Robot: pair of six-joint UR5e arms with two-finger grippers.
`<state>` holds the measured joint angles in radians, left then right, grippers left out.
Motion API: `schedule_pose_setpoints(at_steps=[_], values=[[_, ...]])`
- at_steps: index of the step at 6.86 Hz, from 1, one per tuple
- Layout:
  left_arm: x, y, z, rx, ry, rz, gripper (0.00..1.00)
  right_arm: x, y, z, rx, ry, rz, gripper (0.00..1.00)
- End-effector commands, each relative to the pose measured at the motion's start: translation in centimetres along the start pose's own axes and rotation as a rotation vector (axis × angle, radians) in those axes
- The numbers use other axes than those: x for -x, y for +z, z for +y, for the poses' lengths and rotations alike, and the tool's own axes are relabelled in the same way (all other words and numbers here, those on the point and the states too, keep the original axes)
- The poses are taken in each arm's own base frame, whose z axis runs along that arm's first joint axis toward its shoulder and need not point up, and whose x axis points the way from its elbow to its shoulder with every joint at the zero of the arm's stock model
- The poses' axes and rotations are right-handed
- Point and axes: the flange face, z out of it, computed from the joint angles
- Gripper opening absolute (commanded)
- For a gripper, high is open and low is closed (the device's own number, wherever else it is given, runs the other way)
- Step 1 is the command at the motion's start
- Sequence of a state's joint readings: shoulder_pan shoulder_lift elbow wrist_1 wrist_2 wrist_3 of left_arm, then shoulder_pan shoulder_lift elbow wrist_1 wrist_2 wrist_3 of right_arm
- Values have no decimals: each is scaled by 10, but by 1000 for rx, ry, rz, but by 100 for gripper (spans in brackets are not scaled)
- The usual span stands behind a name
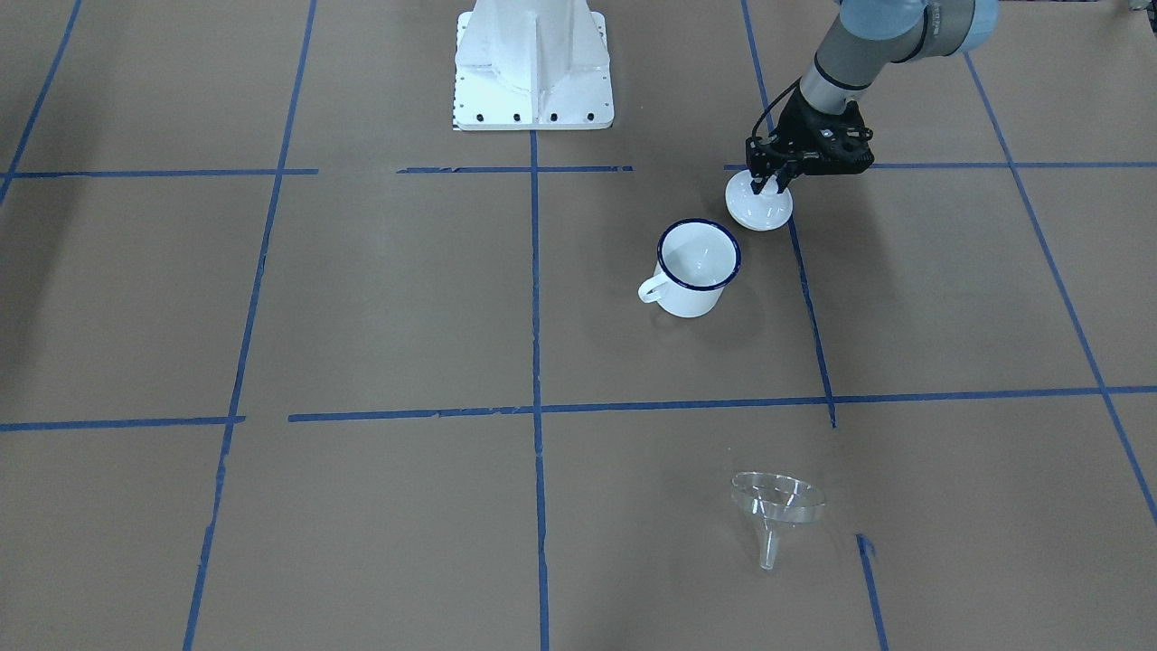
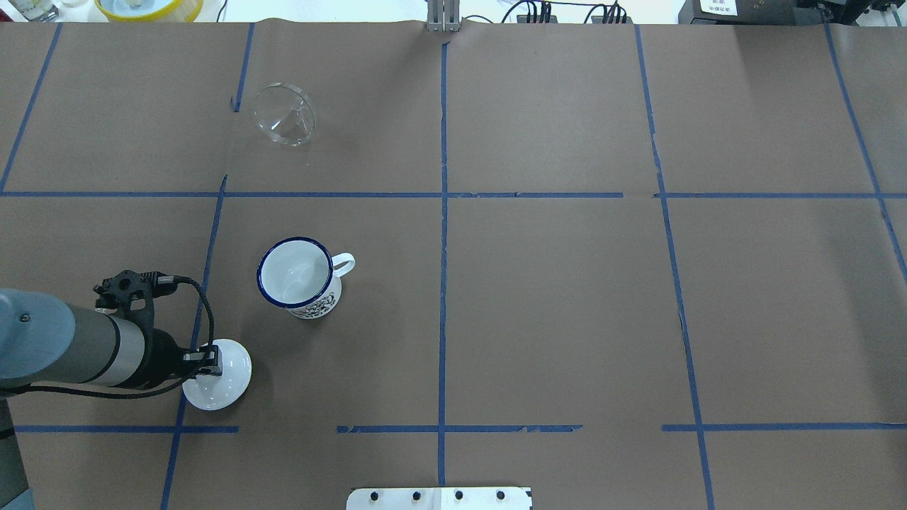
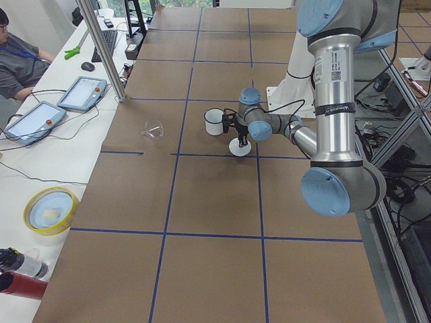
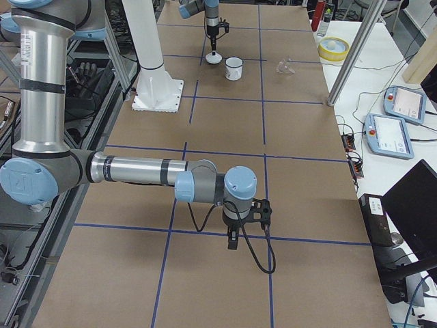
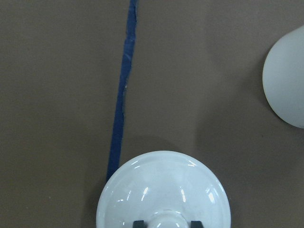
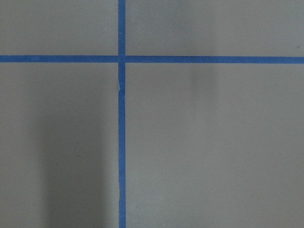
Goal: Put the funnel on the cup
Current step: 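Set the lid on the table nearer the robot and open the left gripper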
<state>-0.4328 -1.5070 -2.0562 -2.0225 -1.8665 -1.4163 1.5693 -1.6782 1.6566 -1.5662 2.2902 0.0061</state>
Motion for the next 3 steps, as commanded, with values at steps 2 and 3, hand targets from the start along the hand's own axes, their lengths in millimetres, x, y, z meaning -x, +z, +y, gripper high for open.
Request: schedule_pose_setpoints(at_steps=[2,3], values=[[-2,4,2,3,-4,-7,50,0,1,0,1,1,0,100],[-4,3,1,-2,-3,-4,99,0,0,0,0,0,0,100]])
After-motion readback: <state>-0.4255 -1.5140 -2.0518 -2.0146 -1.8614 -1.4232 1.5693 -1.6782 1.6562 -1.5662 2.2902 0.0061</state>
